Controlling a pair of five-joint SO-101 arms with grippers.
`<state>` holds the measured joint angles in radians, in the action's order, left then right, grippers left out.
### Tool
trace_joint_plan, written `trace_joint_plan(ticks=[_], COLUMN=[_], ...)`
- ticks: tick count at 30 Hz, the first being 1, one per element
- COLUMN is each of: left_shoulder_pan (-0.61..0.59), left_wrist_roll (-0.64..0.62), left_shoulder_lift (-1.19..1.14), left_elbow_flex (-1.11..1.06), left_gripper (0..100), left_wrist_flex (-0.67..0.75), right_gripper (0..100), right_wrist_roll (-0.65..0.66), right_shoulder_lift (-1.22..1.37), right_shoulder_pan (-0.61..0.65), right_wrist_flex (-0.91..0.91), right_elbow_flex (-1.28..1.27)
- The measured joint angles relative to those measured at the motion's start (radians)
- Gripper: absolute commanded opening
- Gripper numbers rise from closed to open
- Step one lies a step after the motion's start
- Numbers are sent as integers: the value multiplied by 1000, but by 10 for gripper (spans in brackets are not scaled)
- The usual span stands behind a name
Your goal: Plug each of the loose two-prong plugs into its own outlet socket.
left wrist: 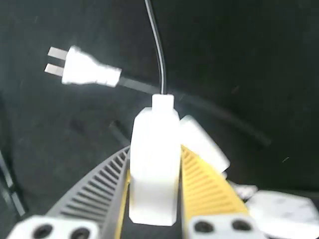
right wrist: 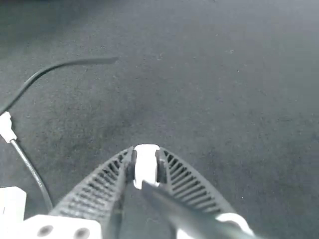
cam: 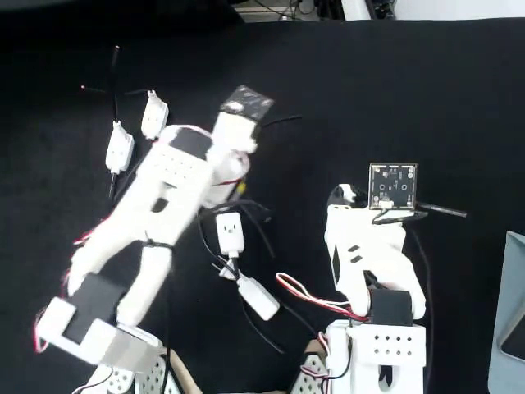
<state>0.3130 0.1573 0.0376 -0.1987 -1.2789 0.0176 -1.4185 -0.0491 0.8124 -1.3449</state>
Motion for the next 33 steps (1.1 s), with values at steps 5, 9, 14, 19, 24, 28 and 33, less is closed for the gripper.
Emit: trace_joint_plan(ticks=[5, 9, 14, 19, 24, 28, 33], left_shoulder_pan=[-92, -160, -224, -290, -362, -407, -476], left_wrist_roll=[97, 169, 264, 374, 387, 387, 387], left_shoulder_lift=[164, 299, 377, 394, 404, 428, 574], left_elbow_flex=[-221, -460, -710, -799, -799, -769, -732], left_gripper=[29, 30, 143, 260, 285, 285, 285], left_wrist_flex=[78, 242, 405, 442, 445, 423, 351], right_gripper=[13, 13, 13, 13, 13, 13, 13], right_wrist_roll=[0, 0, 0, 0, 0, 0, 0], right_shoulder_lift=[0, 0, 0, 0, 0, 0, 0], right_shoulder_pan=[0, -2, -2, -2, -2, -2, -2], right_wrist_flex=[0, 0, 0, 0, 0, 0, 0], right_elbow_flex=[-17, -25, -25, -25, -25, -25, -25])
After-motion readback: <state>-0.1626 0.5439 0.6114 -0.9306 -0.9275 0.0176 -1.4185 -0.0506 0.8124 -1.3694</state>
